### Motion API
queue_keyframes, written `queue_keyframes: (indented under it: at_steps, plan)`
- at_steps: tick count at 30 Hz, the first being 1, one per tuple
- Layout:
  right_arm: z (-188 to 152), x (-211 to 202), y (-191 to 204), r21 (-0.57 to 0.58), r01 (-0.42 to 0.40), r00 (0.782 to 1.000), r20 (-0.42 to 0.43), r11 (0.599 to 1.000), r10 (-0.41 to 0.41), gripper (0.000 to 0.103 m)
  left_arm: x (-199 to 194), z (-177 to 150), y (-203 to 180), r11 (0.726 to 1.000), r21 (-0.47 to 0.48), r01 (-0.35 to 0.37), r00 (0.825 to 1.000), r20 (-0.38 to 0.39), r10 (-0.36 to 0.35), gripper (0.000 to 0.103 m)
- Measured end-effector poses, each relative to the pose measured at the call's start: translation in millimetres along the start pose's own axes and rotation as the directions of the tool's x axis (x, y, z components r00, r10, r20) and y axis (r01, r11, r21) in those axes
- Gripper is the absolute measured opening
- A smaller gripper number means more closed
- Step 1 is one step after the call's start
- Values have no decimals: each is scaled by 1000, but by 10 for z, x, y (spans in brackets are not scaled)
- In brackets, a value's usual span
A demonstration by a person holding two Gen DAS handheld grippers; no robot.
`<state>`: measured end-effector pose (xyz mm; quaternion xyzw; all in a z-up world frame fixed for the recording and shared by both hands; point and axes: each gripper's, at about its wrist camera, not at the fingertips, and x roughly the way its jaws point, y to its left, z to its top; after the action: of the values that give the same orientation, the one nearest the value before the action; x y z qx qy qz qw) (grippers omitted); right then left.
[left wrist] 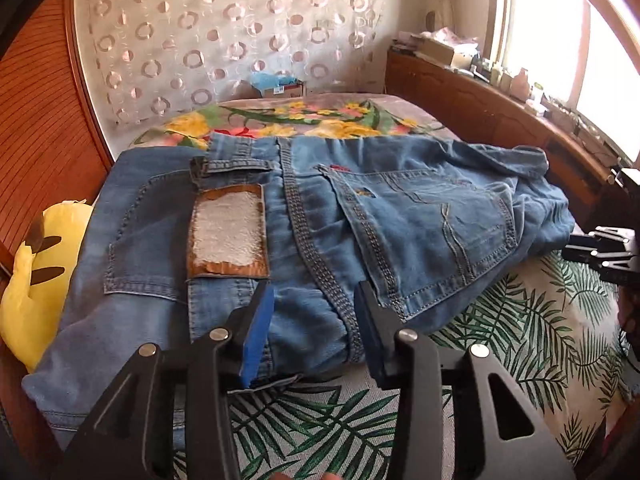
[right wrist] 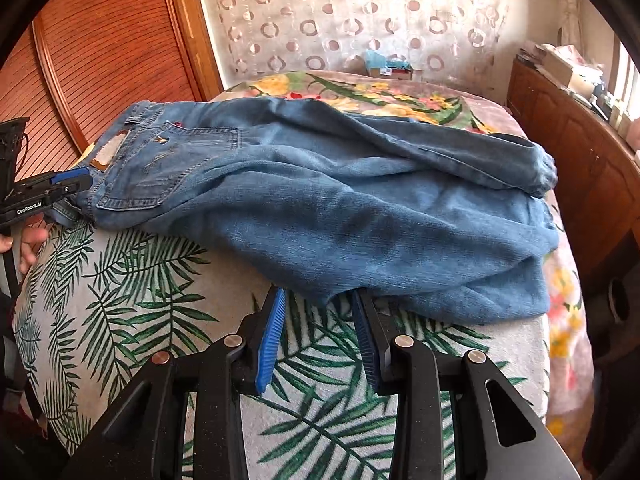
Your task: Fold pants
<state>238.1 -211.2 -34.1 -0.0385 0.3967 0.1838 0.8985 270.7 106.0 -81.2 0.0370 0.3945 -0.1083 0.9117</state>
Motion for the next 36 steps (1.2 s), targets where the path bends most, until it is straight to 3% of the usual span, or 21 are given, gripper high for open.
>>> queue_keyframes:
  at_steps: [11,13,16,24,33,36]
  plan:
    - [139,217,118,-35,-30,1000,10,999,30,35,-45,-42,159,999,-7,-40,999,-2,40,44]
    - [163,212,178,-67,-36,999,22,997,37,10,-21,-78,212,999,-18,-43,999,-15,43,45]
    - [215,115,233,-81,-37,996,77,996,43,4,2,-142,280,998,-28,-54,998,-29,53,45]
    - [263,-83,376,-88,-32,980,193,996,48,3,-7,-246,384,997,-57,-58,998,-43,56,44]
    - [205,-41,439,-90,-30,981,188,996,46,3,-24,-382,399,995,-86,-43,998,-38,40,44]
    - [231,-140,341,-89,-30,980,193,996,47,3,-65,-375,331,997,-59,-49,999,-13,48,37]
